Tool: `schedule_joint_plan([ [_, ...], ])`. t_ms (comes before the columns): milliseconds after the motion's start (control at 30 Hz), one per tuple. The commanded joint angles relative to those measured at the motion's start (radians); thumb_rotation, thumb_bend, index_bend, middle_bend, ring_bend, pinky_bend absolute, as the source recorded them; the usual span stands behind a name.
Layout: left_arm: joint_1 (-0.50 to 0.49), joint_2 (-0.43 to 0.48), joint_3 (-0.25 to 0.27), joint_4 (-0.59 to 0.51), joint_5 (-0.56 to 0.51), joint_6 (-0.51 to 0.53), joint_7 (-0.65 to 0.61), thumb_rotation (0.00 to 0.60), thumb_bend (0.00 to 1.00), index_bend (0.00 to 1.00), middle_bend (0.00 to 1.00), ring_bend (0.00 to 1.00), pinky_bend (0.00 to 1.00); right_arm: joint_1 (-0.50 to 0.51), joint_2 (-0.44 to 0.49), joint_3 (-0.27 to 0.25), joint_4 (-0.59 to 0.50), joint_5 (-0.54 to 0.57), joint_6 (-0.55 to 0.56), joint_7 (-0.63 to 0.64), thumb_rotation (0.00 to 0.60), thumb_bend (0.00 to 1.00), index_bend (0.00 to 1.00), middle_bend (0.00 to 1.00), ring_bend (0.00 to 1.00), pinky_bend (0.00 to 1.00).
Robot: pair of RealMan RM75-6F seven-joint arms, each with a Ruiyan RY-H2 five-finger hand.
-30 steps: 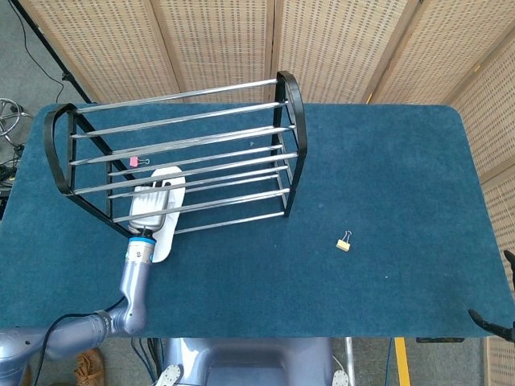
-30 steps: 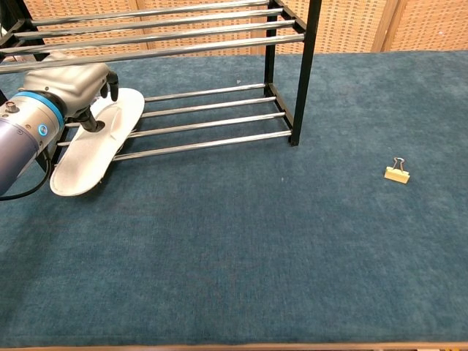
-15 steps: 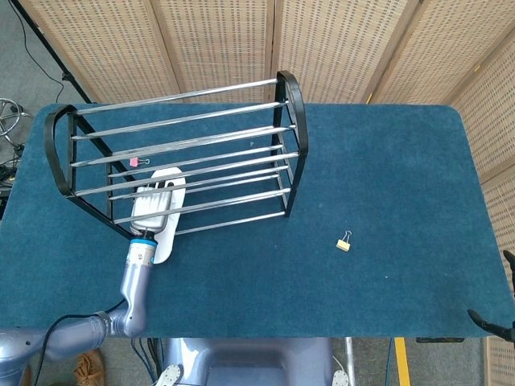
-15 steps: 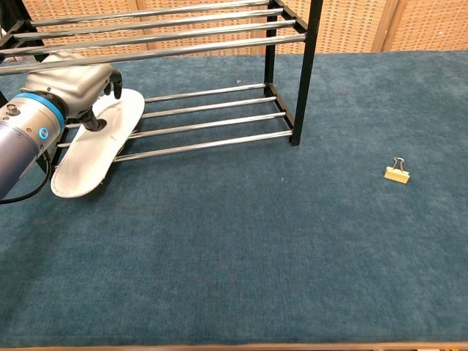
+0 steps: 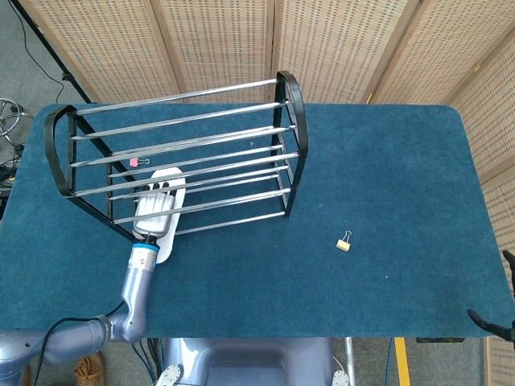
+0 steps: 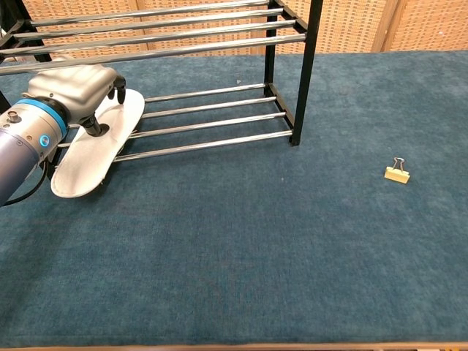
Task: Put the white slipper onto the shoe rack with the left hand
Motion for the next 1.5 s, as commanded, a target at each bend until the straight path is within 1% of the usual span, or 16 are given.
schedule_joint_plan([
  [33, 0.000, -0.002, 0.002, 0.000, 0.003, 0.000, 0.003, 0.600, 0.29, 0.38, 0.36, 0.35, 0.46, 0.000, 0.000, 0.000, 0.000, 0.000, 0.000, -0.001, 0.600, 0.00, 0.00, 0.00, 0.00, 0.00],
  [400, 0.002, -0.019, 0.019, 0.007, 0.037, 0.008, 0.011, 0.600, 0.29, 0.38, 0.36, 0.35, 0.46, -0.001, 0.002, 0.000, -0.001, 0.001, 0.000, 0.003, 0.600, 0.00, 0.00, 0.00, 0.00, 0.00],
  [933, 0.004, -0.021, 0.037, -0.044, 0.085, 0.008, 0.009, 0.600, 0.29, 0.38, 0.36, 0.35, 0.46, -0.002, 0.005, 0.000, -0.003, 0.003, 0.001, 0.004, 0.600, 0.00, 0.00, 0.00, 0.00, 0.00],
  [1133, 0.000, -0.014, 0.063, -0.100, 0.132, -0.005, -0.003, 0.600, 0.29, 0.38, 0.36, 0.35, 0.46, -0.003, 0.007, -0.001, -0.003, 0.004, 0.002, 0.007, 0.600, 0.00, 0.00, 0.00, 0.00, 0.00],
  [1300, -0.008, 0.007, 0.091, -0.145, 0.176, -0.043, -0.036, 0.600, 0.29, 0.38, 0.36, 0.35, 0.46, -0.003, 0.008, -0.001, -0.004, 0.004, 0.000, 0.008, 0.600, 0.00, 0.00, 0.00, 0.00, 0.00],
  [1433, -0.013, 0.023, 0.118, -0.176, 0.240, -0.063, -0.105, 0.600, 0.29, 0.38, 0.35, 0.35, 0.46, -0.003, 0.009, 0.000, -0.005, 0.005, 0.002, 0.008, 0.600, 0.00, 0.00, 0.00, 0.00, 0.00],
  [1500, -0.019, 0.041, 0.139, -0.194, 0.286, -0.083, -0.162, 0.600, 0.29, 0.39, 0.35, 0.35, 0.46, -0.004, 0.009, 0.000, -0.004, 0.006, 0.003, 0.010, 0.600, 0.00, 0.00, 0.00, 0.00, 0.00],
])
